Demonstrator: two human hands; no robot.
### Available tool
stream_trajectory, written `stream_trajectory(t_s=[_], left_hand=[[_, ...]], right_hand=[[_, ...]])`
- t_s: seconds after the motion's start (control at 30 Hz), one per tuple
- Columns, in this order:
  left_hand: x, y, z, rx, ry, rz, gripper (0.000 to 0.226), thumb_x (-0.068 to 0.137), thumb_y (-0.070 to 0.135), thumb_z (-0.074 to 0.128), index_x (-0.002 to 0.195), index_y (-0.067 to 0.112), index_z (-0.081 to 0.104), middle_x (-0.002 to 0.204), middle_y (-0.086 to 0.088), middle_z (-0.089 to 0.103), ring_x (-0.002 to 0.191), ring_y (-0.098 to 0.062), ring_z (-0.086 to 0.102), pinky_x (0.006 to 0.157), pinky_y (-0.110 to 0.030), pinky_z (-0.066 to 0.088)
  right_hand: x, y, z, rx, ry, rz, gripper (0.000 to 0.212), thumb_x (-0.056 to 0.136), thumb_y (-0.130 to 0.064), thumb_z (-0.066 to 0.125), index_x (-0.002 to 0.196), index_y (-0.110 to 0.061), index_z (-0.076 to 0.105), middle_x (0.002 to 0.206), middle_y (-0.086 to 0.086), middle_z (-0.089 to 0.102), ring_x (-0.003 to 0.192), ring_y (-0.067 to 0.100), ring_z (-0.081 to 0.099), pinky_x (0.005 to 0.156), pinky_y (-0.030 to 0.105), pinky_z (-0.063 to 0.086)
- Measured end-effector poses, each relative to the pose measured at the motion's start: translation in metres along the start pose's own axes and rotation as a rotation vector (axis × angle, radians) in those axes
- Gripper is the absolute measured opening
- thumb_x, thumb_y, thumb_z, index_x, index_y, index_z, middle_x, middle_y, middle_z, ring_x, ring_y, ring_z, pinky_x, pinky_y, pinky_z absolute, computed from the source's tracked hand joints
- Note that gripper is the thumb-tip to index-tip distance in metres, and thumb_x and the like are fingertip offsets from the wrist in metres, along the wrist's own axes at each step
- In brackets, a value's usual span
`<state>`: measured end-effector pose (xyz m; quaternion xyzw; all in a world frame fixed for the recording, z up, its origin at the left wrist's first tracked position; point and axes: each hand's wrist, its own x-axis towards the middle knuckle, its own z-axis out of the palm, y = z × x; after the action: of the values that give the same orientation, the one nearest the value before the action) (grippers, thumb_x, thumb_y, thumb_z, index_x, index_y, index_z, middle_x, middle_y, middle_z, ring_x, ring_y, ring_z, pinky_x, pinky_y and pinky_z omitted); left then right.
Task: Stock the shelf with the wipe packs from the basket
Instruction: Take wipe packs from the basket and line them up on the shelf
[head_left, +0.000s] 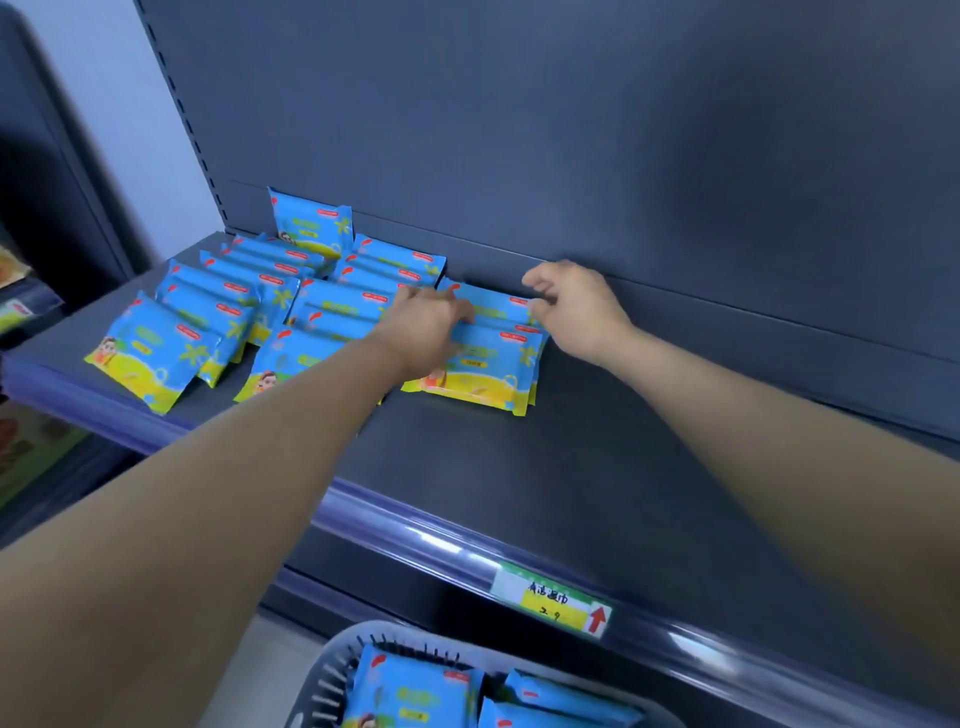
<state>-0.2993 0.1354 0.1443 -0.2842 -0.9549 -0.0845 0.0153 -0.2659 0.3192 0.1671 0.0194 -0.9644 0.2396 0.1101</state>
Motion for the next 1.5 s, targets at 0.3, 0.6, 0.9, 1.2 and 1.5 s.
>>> stream_trajectory(t_s=[0.3,0.6,0.9,1.2,1.5], left_hand=[[-0.042,0.013,-0.03,0.138,0.157,0.103,0.043,0.086,0.021,0.057,0.127,0.012,0.047,0.123,-0.008,0.048,0.116,-0.027,0.044,0.1,-0.034,0.025],[-0.14,0.052,-0.097,0.119,0.542,0.298,0.043,0.083,0.024,0.066,0.119,0.006,0.054,0.114,-0.012,0.056,0.106,-0.033,0.05,0.099,-0.035,0.023],[-0.235,0.094,-0.129,0.119,0.588,0.292,0.048,0.08,0.019,0.07,0.121,0.001,0.054,0.119,-0.018,0.055,0.108,-0.037,0.052,0.092,-0.044,0.037],[-0.309,0.158,-0.063,0.061,0.387,0.191,0.051,0.076,0.017,0.072,0.12,-0.002,0.054,0.117,-0.021,0.055,0.105,-0.039,0.054,0.088,-0.045,0.041],[-0.375,0.144,0.057,0.015,-0.065,-0.051,0.054,0.08,0.026,0.069,0.127,0.009,0.05,0.124,-0.012,0.052,0.114,-0.031,0.048,0.094,-0.036,0.032]], right_hand=[[-0.056,-0.041,-0.028,-0.398,0.069,-0.133,0.043,0.09,-0.024,0.055,0.131,-0.014,0.047,0.133,0.003,0.046,0.125,0.024,0.036,0.098,0.037,0.032],[-0.14,-0.103,-0.081,-0.522,0.254,-0.198,0.051,0.087,-0.026,0.061,0.132,-0.01,0.044,0.136,0.006,0.042,0.129,0.027,0.033,0.097,0.038,0.03],[-0.225,-0.133,-0.112,-0.437,0.35,-0.31,0.049,0.082,-0.019,0.065,0.127,-0.008,0.049,0.136,0.008,0.044,0.128,0.028,0.035,0.096,0.039,0.031],[-0.329,-0.081,-0.069,-0.382,0.104,-0.358,0.052,0.083,-0.021,0.063,0.131,-0.009,0.046,0.135,0.008,0.043,0.126,0.029,0.036,0.096,0.039,0.03],[-0.395,-0.025,0.029,-0.405,-0.396,-0.264,0.038,0.091,-0.018,0.053,0.127,-0.01,0.046,0.131,0.009,0.044,0.121,0.028,0.039,0.098,0.04,0.034]])
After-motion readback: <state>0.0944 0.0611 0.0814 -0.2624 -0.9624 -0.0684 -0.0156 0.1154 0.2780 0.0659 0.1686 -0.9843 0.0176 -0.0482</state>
